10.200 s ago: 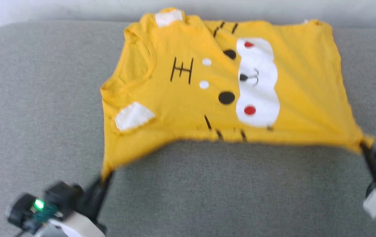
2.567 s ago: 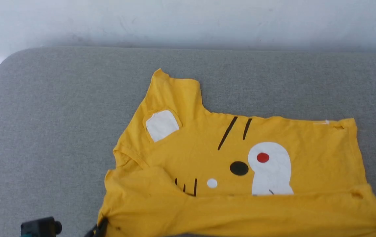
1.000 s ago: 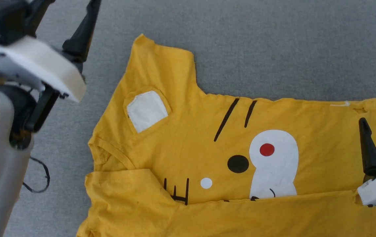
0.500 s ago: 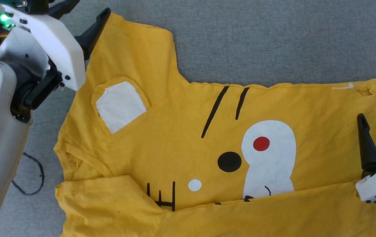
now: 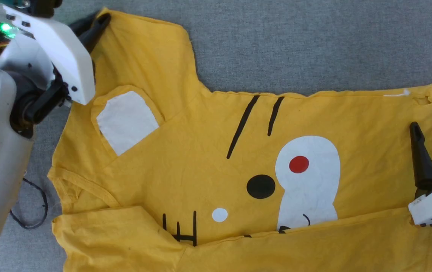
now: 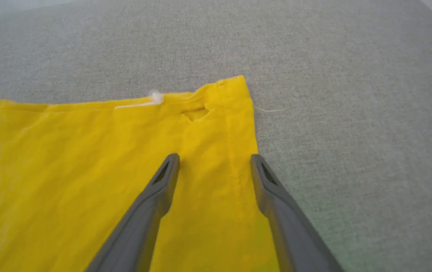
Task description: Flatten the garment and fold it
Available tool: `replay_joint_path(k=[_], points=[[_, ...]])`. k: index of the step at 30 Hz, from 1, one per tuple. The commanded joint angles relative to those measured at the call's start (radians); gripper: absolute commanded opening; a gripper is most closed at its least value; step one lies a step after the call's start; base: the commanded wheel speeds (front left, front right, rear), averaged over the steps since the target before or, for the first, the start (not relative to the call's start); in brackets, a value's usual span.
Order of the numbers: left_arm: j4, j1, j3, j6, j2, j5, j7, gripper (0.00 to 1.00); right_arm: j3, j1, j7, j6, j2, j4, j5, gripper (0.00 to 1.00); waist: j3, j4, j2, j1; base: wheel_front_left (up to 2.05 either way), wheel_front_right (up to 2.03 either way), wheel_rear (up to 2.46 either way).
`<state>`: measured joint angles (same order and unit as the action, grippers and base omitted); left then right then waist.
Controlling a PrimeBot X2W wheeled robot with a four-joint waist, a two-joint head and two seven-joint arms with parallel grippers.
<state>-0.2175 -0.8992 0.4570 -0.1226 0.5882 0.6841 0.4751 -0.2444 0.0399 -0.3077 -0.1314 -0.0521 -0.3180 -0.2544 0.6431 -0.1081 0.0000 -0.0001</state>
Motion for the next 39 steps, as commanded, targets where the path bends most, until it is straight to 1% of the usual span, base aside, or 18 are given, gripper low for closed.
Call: replay_joint_path(k=[1,5,7,9,11,15,18,21,24,30,31,33,34,36,39], points=[[-0.027,0.024,0.017,-0.004,-0.009,0.003,-0.009,0.00,0.004,0.025,-0.010,0.001,0.002,-0.023,0.014,1.00,-0.012,0.005,0.0000,0.0001,0.00,0.00,0.00],[-0.031,0.032,0.009,-0.004,-0.011,0.002,-0.052,0.00,0.001,0.071,-0.047,0.001,0.002,-0.088,0.064,1.00,-0.045,0.014,0.0000,0.0001,0.00,0.00,0.00],[-0.027,0.038,0.008,-0.004,-0.010,0.004,-0.065,0.00,0.009,0.106,-0.081,0.001,-0.011,-0.122,0.095,1.00,-0.061,0.018,0.0000,0.0001,0.00,0.00,0.00],[-0.023,0.040,0.007,-0.004,-0.010,0.006,-0.070,0.00,0.014,0.125,-0.101,0.001,-0.021,-0.132,0.098,1.00,-0.067,0.020,0.0000,0.0001,0.00,0.00,0.00],[-0.014,0.046,0.005,-0.004,-0.008,0.011,-0.078,0.00,0.018,0.168,-0.147,0.001,-0.039,-0.138,0.086,1.00,-0.076,0.023,0.0000,0.0001,0.00,0.00,0.00],[0.010,0.048,0.003,-0.003,-0.006,0.017,-0.081,0.00,0.011,0.230,-0.259,0.001,-0.093,-0.087,0.057,1.00,-0.076,0.035,0.0000,0.0001,0.00,0.00,0.00],[0.029,0.044,0.001,0.001,-0.005,0.019,-0.081,0.00,-0.015,0.255,-0.337,0.001,-0.115,-0.034,0.031,1.00,-0.062,0.046,0.0000,0.0001,0.00,0.00,0.00],[0.046,0.041,0.001,0.004,-0.004,0.019,-0.080,0.00,-0.030,0.261,-0.383,0.001,-0.148,0.008,0.028,1.00,-0.045,0.057,0.0000,0.0001,0.00,0.00,0.00],[0.058,0.043,0.000,0.008,0.001,0.021,-0.077,0.00,-0.047,0.262,-0.408,0.001,-0.141,0.034,0.019,1.00,-0.031,0.062,0.0000,0.0001,0.00,0.00,0.00],[0.070,0.045,-0.003,0.016,0.012,0.024,-0.072,0.00,-0.050,0.250,-0.457,0.001,-0.115,0.072,0.009,1.00,-0.016,0.064,0.0000,0.0001,0.00,0.00,0.00],[0.072,0.045,-0.003,0.018,0.012,0.024,-0.071,0.00,-0.054,0.250,-0.469,0.001,-0.107,0.076,0.007,0.91,-0.015,0.064,0.0000,0.0001,0.00,0.00,0.00],[0.074,0.042,-0.002,0.020,0.012,0.024,-0.068,0.00,-0.060,0.253,-0.485,0.001,-0.095,0.077,0.006,0.10,-0.013,0.064,0.0000,0.0001,0.00,0.00,0.00],[0.074,0.040,-0.001,0.021,0.012,0.025,-0.067,0.00,-0.062,0.255,-0.491,0.001,-0.092,0.076,0.011,0.00,-0.012,0.065,0.0000,0.0001,0.00,0.00,0.00],[0.075,0.038,0.000,0.021,0.010,0.025,-0.070,0.00,-0.063,0.258,-0.495,0.001,-0.088,0.074,0.018,0.00,-0.013,0.065,0.0000,0.0001,0.00,0.00,0.00],[0.076,0.039,-0.011,0.026,0.004,0.023,-0.106,0.00,-0.065,0.273,-0.469,0.001,-0.088,0.068,0.020,0.00,-0.027,0.063,0.0000,0.0001,0.00,0.00,0.00]])
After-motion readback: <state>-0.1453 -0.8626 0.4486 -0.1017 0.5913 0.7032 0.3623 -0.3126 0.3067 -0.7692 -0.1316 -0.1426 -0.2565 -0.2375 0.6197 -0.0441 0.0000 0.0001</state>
